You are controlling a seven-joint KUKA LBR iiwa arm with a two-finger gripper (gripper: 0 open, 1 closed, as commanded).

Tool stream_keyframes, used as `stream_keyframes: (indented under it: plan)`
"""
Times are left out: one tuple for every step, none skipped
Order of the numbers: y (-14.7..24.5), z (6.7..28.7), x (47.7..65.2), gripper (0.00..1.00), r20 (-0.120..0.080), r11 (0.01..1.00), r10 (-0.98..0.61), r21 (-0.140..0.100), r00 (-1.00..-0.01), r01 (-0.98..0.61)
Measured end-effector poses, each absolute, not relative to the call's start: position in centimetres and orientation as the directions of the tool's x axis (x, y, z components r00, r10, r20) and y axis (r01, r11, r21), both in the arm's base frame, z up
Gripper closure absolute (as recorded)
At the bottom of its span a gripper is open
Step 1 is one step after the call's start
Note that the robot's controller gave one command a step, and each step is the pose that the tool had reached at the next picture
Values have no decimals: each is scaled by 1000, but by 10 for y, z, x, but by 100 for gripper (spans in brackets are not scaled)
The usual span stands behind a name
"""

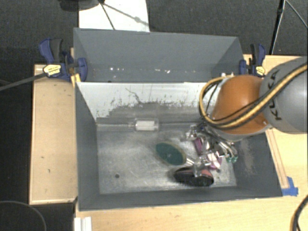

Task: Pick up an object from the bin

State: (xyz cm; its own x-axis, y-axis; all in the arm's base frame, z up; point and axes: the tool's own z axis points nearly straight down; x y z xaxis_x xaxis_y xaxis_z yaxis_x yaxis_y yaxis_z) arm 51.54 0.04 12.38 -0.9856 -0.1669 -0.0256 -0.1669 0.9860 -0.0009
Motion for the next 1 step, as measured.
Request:
stream_keyframes:
  plan:
    - [1,124,515,0,-27,974,-228,-2,-973,-228]
